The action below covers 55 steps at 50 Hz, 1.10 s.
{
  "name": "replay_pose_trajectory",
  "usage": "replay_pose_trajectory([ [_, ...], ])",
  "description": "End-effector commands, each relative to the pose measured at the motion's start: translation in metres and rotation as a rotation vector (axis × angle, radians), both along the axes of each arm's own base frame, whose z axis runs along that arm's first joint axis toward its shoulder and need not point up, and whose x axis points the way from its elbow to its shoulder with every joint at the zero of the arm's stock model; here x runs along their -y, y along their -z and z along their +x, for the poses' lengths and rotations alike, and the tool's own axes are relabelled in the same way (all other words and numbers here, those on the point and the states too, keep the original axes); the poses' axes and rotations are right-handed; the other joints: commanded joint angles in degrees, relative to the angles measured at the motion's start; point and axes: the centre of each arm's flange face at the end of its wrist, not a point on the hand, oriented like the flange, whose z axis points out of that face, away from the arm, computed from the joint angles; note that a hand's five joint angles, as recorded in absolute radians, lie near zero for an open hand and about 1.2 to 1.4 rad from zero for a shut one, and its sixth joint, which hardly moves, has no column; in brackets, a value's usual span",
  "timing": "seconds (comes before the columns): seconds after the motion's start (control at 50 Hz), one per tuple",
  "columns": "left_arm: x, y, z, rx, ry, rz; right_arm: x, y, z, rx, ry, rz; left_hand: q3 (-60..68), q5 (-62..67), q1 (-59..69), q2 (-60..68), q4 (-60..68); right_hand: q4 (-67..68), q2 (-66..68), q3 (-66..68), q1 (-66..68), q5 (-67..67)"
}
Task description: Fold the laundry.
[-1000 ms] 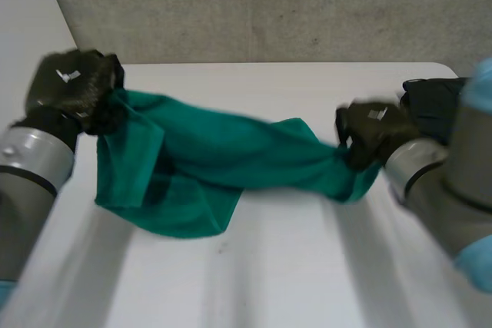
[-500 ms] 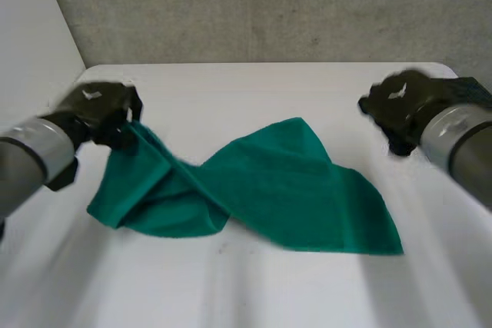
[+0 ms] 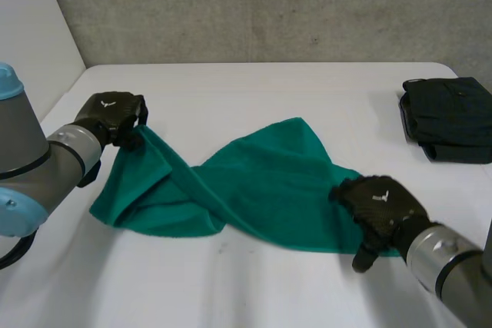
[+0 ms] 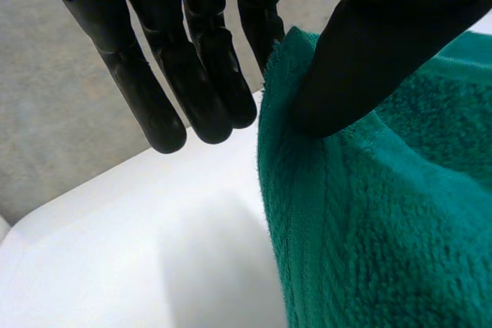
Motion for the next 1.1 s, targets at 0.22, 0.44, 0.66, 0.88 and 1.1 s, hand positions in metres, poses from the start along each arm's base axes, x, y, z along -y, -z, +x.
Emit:
replay_pose_trajectory([
  [0.22,0.022,0.024,0.002,0.029,-0.078,0.025,0.018,0.050,0.003,-0.058,-0.018,-0.088,11.62,14.43,15.38,11.40,11.12,9.72,10.20,9.56,12.54,9.47],
  [0.44,0.025,0.029,0.003,0.035,-0.093,0.032,0.027,0.054,0.008,-0.072,-0.033,-0.130,11.62,14.43,15.38,11.40,11.12,14.93,15.42,14.77,17.76,14.68],
  [0.66,0.025,0.029,0.003,0.035,-0.093,0.033,0.036,0.057,0.011,-0.073,-0.036,-0.134,11.62,14.43,15.38,11.40,11.12,21.15,21.63,20.99,23.97,20.90],
  [0.88,0.025,0.029,0.004,0.035,-0.094,0.033,0.043,0.057,0.014,-0.082,-0.043,-0.163,11.62,14.43,15.38,11.40,11.12,25.70,26.18,25.54,28.52,25.45],
  [1.1,0.024,0.029,0.004,0.035,-0.094,0.035,0.055,0.053,0.018,-0.073,-0.040,-0.191,11.62,14.43,15.38,11.40,11.12,25.70,26.18,25.54,28.52,25.45],
])
